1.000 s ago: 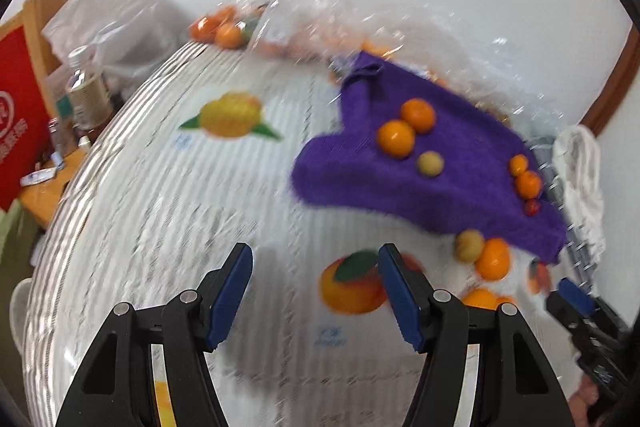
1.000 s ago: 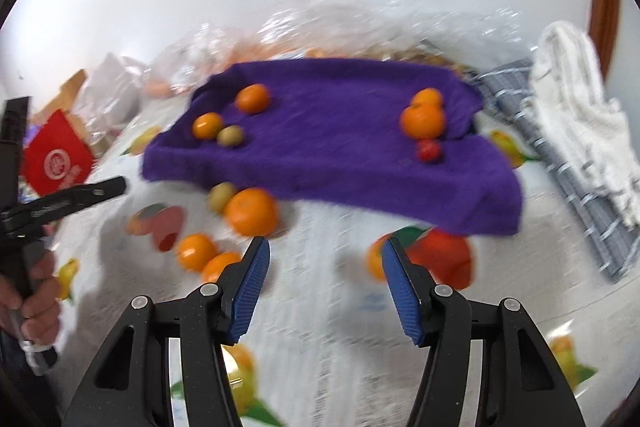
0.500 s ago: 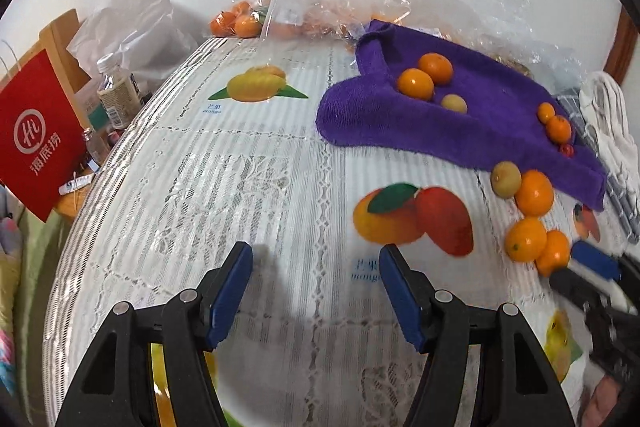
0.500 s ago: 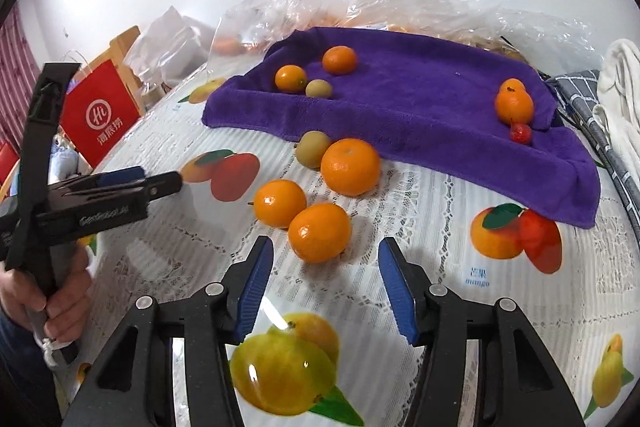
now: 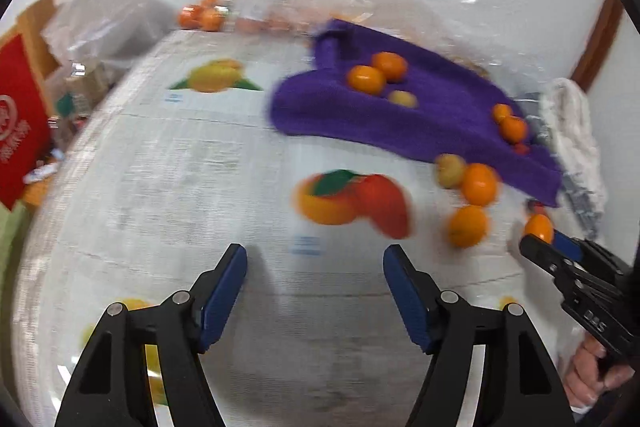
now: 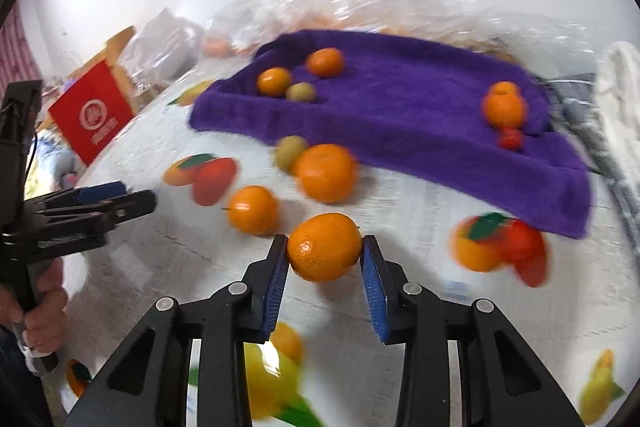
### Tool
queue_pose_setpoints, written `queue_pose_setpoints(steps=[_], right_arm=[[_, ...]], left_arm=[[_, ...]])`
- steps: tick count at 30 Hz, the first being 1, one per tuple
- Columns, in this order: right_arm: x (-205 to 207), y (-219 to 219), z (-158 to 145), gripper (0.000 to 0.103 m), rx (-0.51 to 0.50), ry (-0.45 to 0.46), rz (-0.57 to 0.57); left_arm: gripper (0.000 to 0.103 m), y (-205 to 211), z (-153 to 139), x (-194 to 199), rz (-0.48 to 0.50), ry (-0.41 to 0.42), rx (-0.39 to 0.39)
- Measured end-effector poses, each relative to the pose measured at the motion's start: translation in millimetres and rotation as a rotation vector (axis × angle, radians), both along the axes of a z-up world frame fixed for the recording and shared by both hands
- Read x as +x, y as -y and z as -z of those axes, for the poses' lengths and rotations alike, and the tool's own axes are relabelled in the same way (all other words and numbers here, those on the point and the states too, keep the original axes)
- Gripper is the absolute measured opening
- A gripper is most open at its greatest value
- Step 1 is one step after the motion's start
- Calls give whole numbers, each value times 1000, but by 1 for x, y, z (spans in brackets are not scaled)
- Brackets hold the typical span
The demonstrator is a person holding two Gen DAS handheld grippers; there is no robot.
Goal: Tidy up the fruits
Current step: 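Move both grippers back to the fruit and grasp an orange with the right gripper, then lower the left gripper onto another orange and close it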
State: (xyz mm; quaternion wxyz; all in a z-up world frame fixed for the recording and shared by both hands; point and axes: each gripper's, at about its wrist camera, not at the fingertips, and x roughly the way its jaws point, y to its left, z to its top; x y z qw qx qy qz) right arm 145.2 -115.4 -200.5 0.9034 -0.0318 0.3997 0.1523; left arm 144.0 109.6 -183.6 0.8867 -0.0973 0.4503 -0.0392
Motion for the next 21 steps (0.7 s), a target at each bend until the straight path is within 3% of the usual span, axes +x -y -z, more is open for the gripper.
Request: queue_pose_setpoints(steps=[9, 17, 21], right_arm=[[0, 100, 0, 36, 45, 9, 204], [3, 129, 8, 36, 166, -13, 224], [4, 125, 9, 36, 144, -9, 238]], left_arm=[[68, 67, -12, 10, 117, 46, -50], [67, 96, 6, 21, 115, 26, 16], [52, 108, 9, 19, 145, 69, 130]])
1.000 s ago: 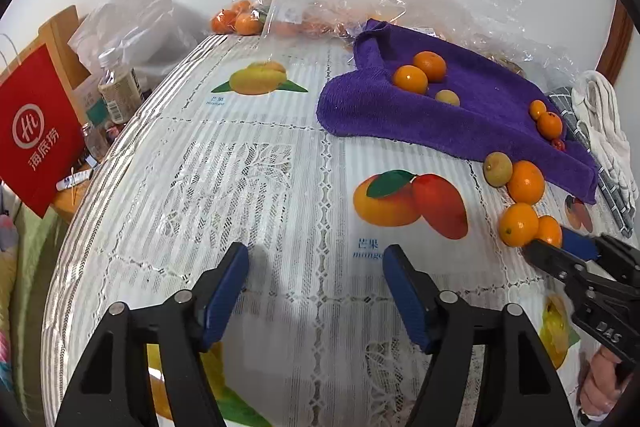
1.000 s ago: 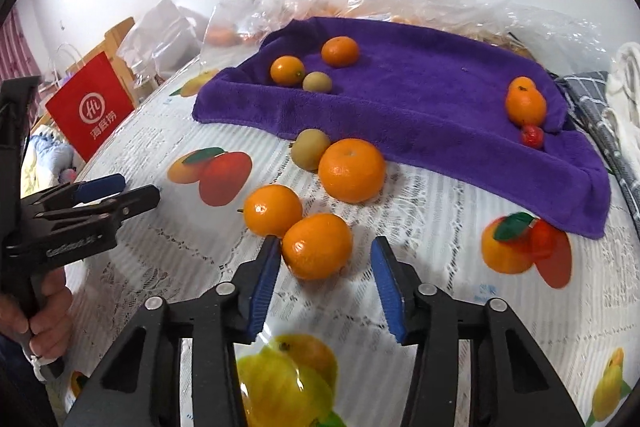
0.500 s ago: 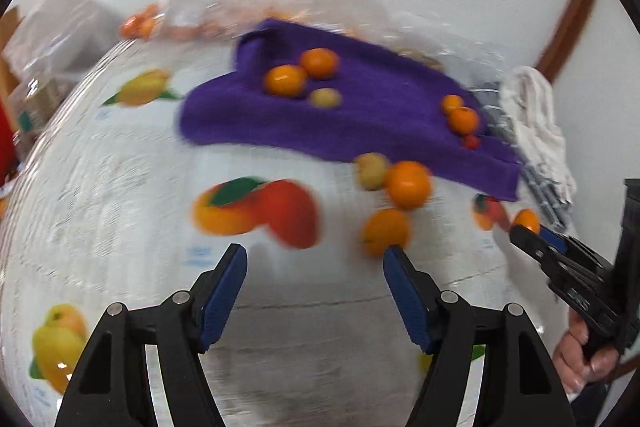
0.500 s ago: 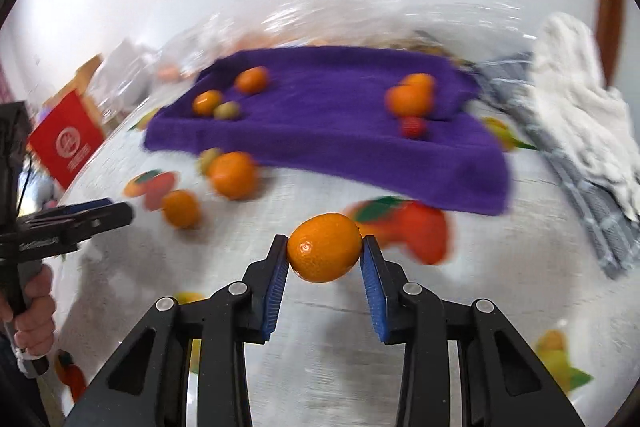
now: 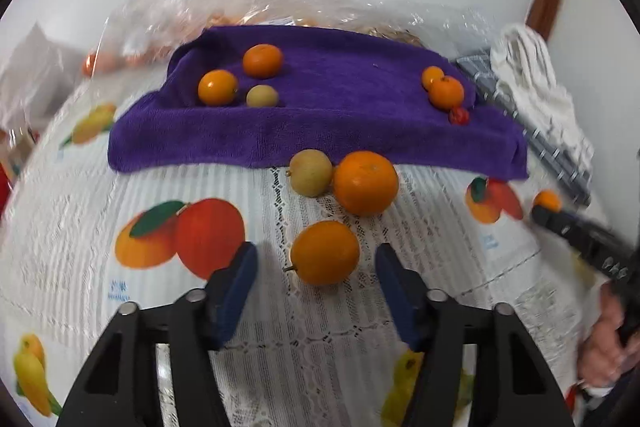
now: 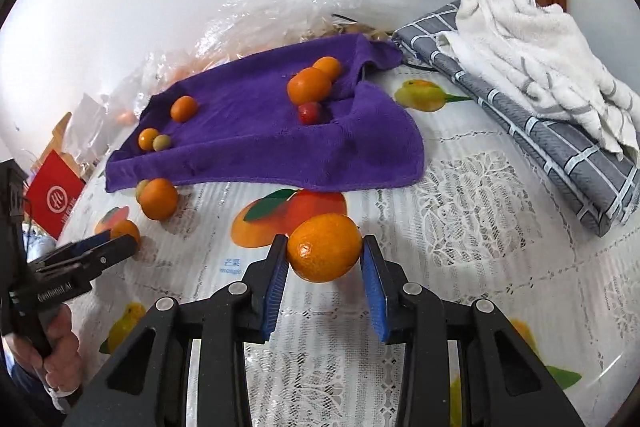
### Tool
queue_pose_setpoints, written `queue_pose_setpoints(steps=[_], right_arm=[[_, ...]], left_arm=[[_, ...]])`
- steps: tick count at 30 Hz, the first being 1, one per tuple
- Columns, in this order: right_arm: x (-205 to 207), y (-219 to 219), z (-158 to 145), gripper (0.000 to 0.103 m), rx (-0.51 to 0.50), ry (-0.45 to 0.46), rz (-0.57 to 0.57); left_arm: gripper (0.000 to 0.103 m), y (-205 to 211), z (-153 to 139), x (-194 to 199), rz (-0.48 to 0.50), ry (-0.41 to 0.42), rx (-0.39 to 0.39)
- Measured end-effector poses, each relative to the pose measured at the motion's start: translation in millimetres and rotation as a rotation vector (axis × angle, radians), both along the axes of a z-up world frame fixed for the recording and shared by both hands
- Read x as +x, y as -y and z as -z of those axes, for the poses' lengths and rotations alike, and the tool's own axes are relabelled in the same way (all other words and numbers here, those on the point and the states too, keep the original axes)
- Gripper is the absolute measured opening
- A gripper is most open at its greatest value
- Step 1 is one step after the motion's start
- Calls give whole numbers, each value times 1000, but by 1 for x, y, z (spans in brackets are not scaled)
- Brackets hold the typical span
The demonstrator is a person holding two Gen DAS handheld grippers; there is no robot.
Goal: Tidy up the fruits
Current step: 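Lower the left gripper onto another orange and close it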
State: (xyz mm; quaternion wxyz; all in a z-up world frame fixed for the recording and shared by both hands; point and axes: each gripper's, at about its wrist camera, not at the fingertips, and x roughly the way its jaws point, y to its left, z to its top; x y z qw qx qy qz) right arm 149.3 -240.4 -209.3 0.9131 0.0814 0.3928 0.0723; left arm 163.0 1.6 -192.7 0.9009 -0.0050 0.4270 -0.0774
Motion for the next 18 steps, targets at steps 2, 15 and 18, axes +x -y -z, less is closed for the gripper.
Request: queue_pose_setpoints(steps=[2, 15, 18], right_arm=[[-3, -5, 0, 36, -20, 16, -12], [-5, -16, 3, 36, -69, 22, -60], [-4, -16, 4, 36, -68, 23, -74]], left_arm=[[38, 1, -1, 1, 12, 2, -10], [28, -20, -11, -6, 50, 87, -216], [26, -20, -13, -7, 59, 99, -225]])
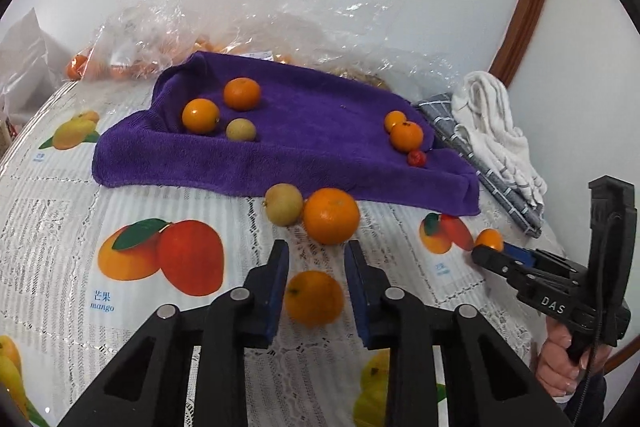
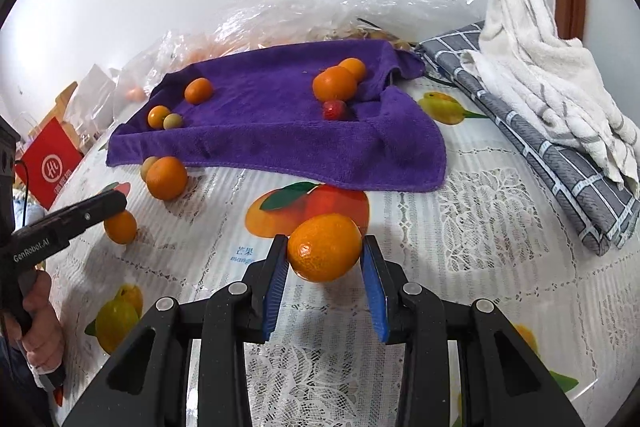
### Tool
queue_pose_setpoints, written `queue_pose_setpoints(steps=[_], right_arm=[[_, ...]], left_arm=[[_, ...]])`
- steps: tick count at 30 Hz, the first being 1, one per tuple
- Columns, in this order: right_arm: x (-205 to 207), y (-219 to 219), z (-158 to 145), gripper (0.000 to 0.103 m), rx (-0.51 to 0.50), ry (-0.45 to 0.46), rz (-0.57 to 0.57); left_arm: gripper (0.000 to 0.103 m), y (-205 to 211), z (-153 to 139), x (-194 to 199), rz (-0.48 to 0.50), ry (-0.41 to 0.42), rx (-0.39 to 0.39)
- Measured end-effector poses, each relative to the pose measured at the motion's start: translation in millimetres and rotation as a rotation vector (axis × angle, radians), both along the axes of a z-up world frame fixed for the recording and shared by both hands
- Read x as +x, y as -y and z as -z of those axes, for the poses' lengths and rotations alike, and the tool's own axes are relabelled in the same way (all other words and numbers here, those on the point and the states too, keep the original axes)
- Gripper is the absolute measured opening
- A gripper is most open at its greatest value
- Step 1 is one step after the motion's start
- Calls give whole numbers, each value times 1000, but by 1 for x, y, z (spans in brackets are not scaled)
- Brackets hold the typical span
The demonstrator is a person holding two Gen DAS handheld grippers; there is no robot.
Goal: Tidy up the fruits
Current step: 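Lower the left gripper onto another orange and close it, then carry the two oranges in both grippers over the purple towel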
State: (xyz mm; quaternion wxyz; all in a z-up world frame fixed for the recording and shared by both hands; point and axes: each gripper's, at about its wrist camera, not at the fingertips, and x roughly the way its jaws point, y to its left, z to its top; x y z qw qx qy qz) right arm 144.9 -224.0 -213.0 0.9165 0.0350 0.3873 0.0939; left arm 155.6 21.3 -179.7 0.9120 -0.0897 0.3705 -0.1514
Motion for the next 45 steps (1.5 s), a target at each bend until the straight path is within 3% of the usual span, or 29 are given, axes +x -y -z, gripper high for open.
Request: queue_pose_setpoints(steps=[8, 9, 12, 13, 16, 20, 22, 30, 39, 45], right_arm=[[0, 6, 0, 36, 31, -1, 7], [-1, 5, 0, 36, 28, -2, 7], [-1, 3, 0, 36, 23, 2, 2], [-1, 3, 0, 36, 24, 0, 1], [-1, 3, 0, 36, 25, -2, 0], [0, 3, 0, 36, 21, 1, -5], [0, 1, 1, 36, 9, 0, -5], [-2, 0, 0, 36, 7, 6, -15], [1, 4, -6, 36, 23, -16, -5], [11, 2, -41, 36, 20, 37, -4]], left_arm=[[26, -7, 7, 4, -38, -43, -16], [28, -6, 6, 4, -32, -40, -13], [48, -1, 7, 5, -8, -52, -5], [48, 0, 9, 7, -17, -65, 15], [48, 1, 14, 11, -38, -106, 48], [48, 2, 14, 5, -43, -100, 76], [36, 2, 15, 1, -62, -99, 94], [33, -4, 12, -1, -77, -123, 46], [33, -15, -34, 3, -86, -59, 55], [33, -20, -63, 19, -89, -26, 71]])
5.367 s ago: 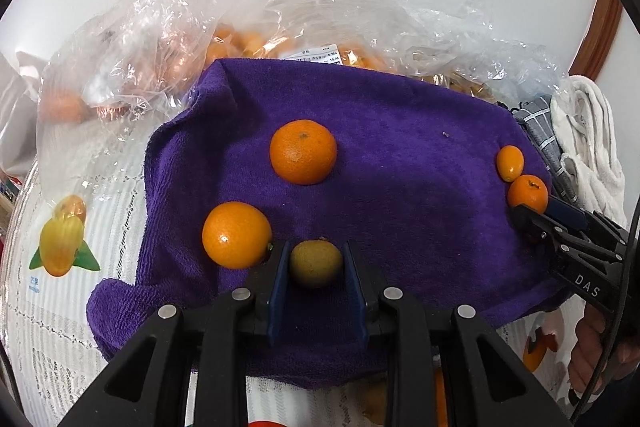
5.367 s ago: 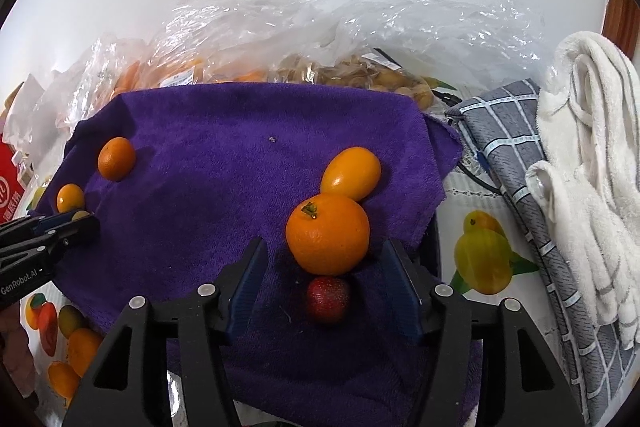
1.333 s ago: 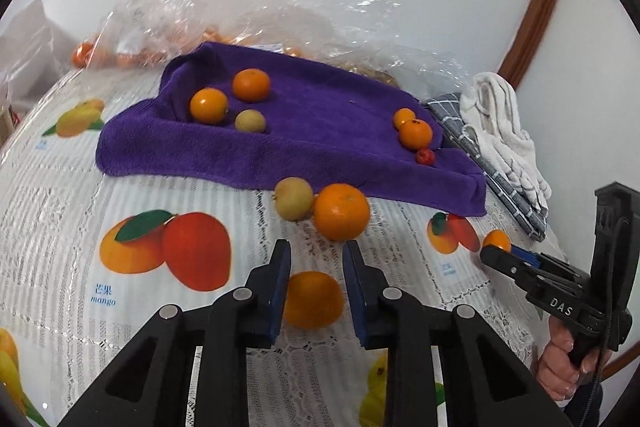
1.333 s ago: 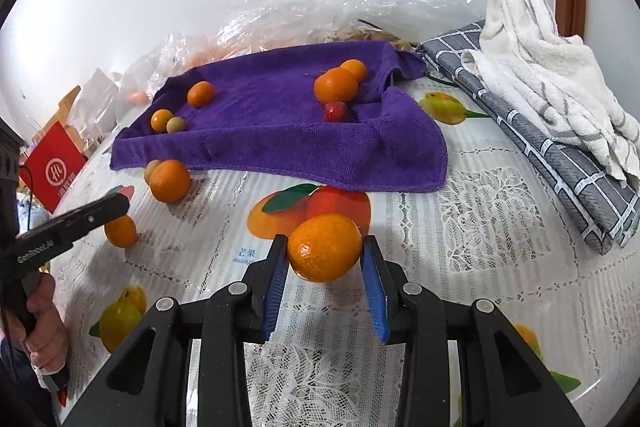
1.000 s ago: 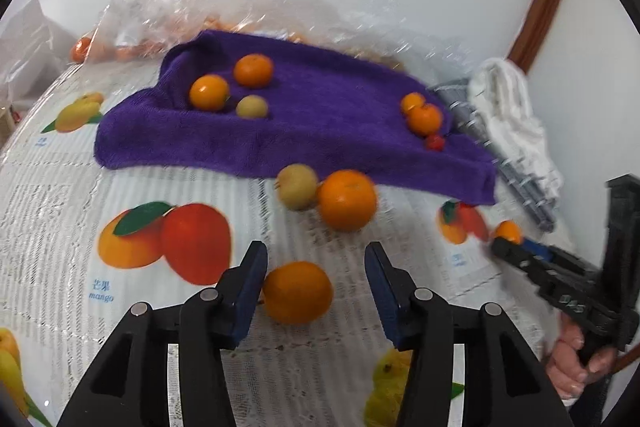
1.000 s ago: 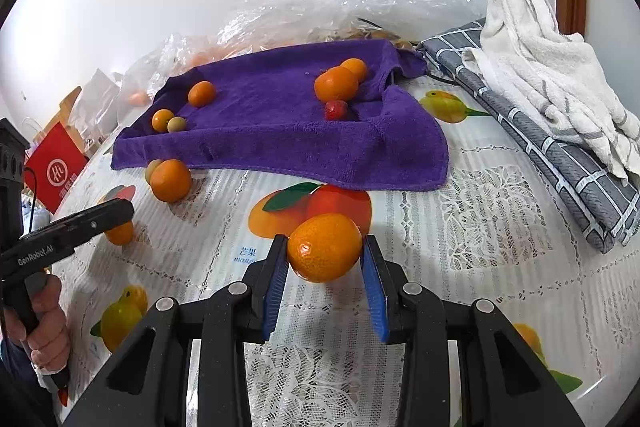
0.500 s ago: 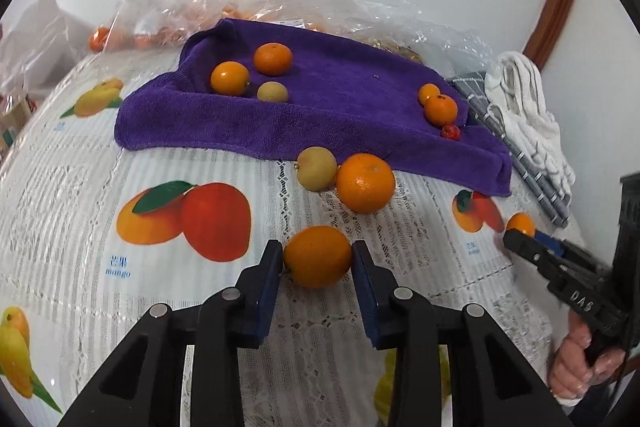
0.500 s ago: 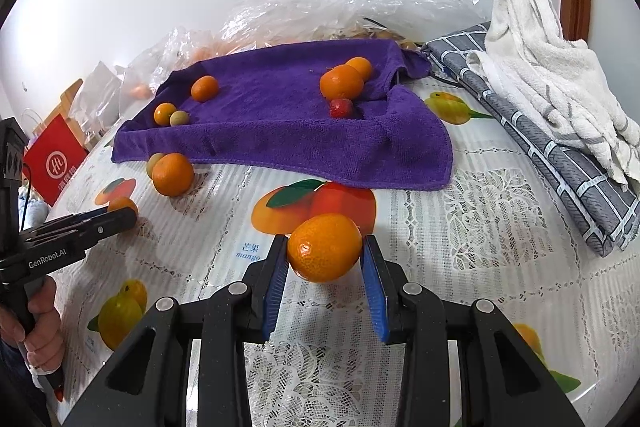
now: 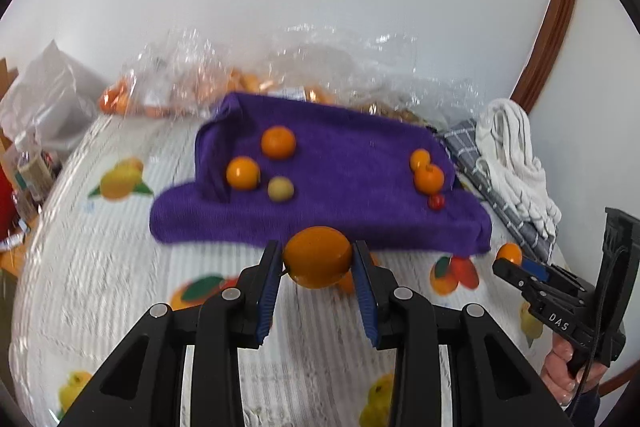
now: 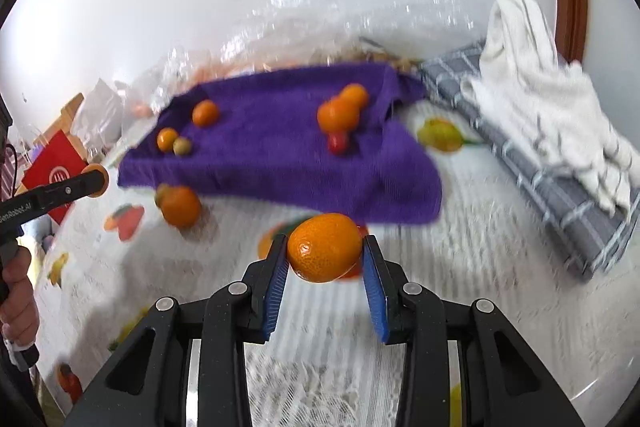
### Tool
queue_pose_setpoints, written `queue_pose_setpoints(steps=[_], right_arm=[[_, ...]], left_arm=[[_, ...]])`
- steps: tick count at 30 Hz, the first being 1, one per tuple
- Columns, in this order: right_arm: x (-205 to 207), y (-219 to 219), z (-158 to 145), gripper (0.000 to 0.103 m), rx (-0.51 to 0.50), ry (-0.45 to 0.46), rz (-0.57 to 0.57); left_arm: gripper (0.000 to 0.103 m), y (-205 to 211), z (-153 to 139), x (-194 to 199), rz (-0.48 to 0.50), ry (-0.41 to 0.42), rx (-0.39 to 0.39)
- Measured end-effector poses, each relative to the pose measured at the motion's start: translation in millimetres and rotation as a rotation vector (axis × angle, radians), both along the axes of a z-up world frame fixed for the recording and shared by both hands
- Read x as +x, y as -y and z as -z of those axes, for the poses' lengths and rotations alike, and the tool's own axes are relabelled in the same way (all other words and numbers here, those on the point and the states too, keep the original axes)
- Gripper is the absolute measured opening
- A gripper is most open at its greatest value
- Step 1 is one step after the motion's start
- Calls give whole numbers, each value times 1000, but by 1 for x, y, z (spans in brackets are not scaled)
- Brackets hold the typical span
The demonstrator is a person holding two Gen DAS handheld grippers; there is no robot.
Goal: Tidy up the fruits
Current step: 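Carry the two oranges in both grippers over the purple towel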
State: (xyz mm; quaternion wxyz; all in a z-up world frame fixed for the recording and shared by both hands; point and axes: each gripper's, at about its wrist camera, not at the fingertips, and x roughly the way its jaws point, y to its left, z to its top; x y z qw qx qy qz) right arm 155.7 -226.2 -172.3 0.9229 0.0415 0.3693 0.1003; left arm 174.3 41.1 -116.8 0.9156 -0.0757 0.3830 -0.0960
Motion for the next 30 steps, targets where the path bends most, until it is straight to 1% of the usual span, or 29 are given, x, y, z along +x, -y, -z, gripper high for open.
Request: queue_pose_setpoints(steps=[7, 13, 16, 21, 25, 27, 30], right_arm=[[36, -16, -37, 36, -20, 53, -2], [73, -26, -49, 36, -11, 76, -2], [87, -30, -47, 36, -10, 77, 0], [108, -34, -33, 36, -7, 54, 7], [119, -32, -21, 36, -6, 38, 14], [125, -28, -15, 36, -6, 27, 21], [127, -23, -9, 36, -10, 14, 32]], left_arm=[[33, -10, -16, 43, -14, 9, -18], [33, -15, -22, 78, -20, 16, 0], [33, -14, -20, 97, -19, 14, 1], [33, -10, -17, 125, -8, 4, -17], [33, -7, -9, 142, -1, -10, -21], [33, -9, -6, 147, 2, -13, -19], [33, -17, -1, 154, 9, -7, 8]])
